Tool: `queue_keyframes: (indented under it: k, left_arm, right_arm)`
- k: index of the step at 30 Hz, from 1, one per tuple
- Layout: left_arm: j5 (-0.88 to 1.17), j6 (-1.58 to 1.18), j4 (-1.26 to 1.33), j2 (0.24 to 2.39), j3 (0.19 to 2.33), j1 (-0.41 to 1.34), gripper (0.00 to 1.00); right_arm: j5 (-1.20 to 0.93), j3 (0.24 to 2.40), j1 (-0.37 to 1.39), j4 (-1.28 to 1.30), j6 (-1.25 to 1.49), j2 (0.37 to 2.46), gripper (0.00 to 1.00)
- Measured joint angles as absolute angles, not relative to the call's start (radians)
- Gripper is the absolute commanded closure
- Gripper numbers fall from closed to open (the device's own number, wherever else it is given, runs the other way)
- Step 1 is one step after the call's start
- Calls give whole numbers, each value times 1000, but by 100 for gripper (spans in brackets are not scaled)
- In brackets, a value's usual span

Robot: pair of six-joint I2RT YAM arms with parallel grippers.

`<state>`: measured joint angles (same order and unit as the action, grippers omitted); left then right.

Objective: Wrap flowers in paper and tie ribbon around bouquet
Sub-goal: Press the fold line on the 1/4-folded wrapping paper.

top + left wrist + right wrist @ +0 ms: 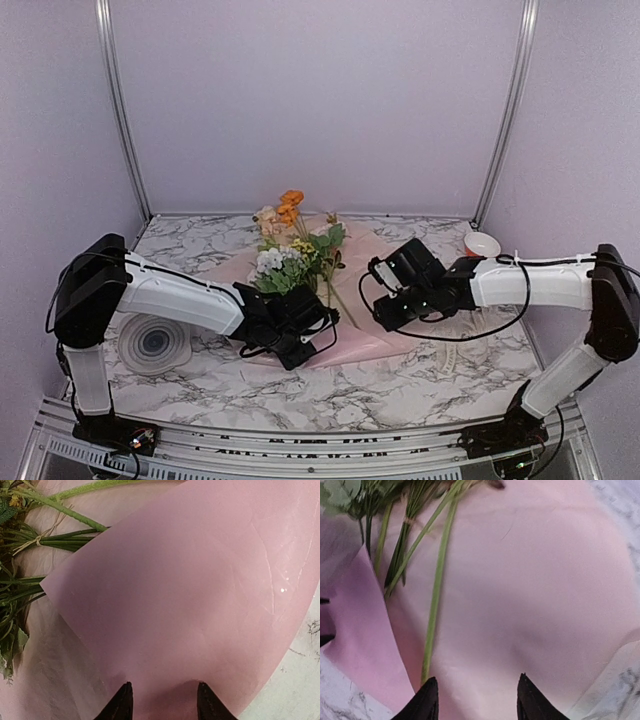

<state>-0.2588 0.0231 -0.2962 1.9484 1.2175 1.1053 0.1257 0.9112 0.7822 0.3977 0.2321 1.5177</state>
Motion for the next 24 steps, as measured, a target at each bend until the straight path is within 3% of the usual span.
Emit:
queue_keyframes:
  k: [2, 6, 7, 8, 9, 10, 12, 15, 21, 24]
  left_arm:
    - [-258, 28, -297, 1948, 1218, 1105, 56]
    - [-259, 36, -305, 1951, 1227, 1103, 56]
    - [-259, 39, -308, 1954, 1230, 1102, 55]
    - [-259, 43, -308, 1956, 1232, 1102, 55]
    - [-258, 48, -309, 1956, 1233, 1101, 55]
    - [-258, 49, -309, 1956, 1233, 1101, 55]
    - [-255, 54, -308, 1956, 1233, 1100, 55]
    - [-250, 62, -308, 1956, 1233, 1098, 55]
    - [-242, 85, -308, 1956, 1234, 1098, 55]
    - [-236, 99, -307, 1956, 1234, 1097, 54]
  right_arm:
    - [271, 971, 781, 389, 178, 1485, 2]
    - [459, 997, 761, 247, 102, 1386, 0]
    - [466, 997, 745, 212, 105, 1357, 5]
    - [457, 997, 723, 181, 118, 1332, 16]
    - [424, 997, 694, 157, 136, 1309, 34]
    - [367, 997, 662, 141, 155, 1290, 42]
    - [252, 997, 612, 138, 227, 1268, 49]
    - [176, 992, 613, 224, 410, 1265, 49]
    - [134, 848, 810, 439, 788, 1263, 45]
    - [115, 778, 839, 485, 957, 1254, 33]
